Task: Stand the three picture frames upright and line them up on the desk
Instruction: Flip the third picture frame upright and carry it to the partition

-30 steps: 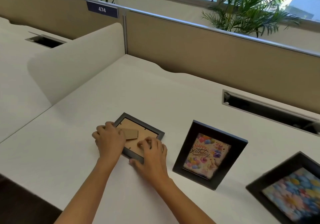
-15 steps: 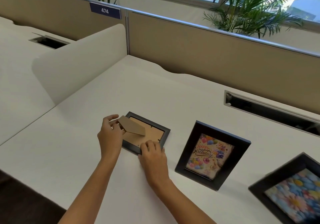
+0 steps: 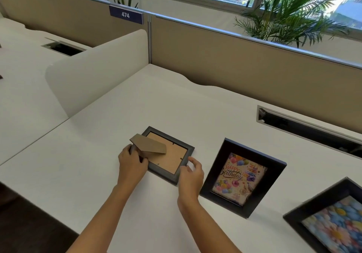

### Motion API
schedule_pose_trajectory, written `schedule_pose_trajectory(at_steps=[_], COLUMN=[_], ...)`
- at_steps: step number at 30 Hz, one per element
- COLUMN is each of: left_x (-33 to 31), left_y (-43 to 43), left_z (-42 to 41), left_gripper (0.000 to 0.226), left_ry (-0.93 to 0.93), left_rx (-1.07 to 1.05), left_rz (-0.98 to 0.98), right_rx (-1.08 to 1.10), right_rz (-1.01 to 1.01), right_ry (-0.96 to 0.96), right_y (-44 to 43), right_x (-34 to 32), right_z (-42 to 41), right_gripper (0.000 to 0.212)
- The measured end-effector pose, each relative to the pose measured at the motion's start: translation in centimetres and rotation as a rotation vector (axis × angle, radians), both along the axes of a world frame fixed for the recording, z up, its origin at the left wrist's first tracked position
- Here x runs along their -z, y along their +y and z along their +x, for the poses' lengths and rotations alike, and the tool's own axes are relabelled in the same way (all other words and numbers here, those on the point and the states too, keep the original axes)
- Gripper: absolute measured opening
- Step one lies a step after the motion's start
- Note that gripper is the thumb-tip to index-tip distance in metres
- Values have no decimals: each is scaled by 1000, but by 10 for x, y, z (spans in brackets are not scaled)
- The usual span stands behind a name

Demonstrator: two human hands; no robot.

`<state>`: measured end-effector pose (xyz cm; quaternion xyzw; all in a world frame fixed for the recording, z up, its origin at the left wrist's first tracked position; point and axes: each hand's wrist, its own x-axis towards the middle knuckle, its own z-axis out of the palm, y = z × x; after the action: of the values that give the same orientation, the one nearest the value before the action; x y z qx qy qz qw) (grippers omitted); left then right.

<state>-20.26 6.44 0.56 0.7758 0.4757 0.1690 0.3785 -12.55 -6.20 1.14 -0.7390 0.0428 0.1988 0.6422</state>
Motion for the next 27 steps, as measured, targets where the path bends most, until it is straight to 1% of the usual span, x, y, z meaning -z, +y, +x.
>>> schedule_pose_trajectory(at_steps=[3,6,9,10,12,16,18,19,22,25,27], left_x=[-1,-2,-1,-1,1,3,4,4,3,1,2], left_y=[4,9,12,12,8,5,7,7,9,14,16], left_z=[0,0,1,1,3,2,2,1,3,2,1], left_gripper=[47,43,41,42,45,46,48,49,43,35,39], left_ry=[42,61,41,33,19,0,6,7,-12,-39,-51], left_rx=[-14,-32,-41,-35,-33,-44,-40,-37,-55,-98,-114], left_rz=[1,-9,-48,-55,-50,-14,-8,-10,-15,-6,-20], right_rx=[33,66,39,16,-19,-122,-162,-167,-120,-55,-60], right_rz=[6,89,159,165,102,-168,-311,-350,-334,-237,-159], right_ry=[150,283,365,364,318,188,175,182,258,350,354], right_y=[-3,-3,5,10,18,24,26,28,30,31,32], right_x=[-7,-13,-21,-23,-26,-27,-28,-28,-31,-30,-28], right_z=[10,18,9,4,-5,-5,-2,-1,7,12,10], right_gripper=[43,47,47,47,50,56,56,56,51,46,44])
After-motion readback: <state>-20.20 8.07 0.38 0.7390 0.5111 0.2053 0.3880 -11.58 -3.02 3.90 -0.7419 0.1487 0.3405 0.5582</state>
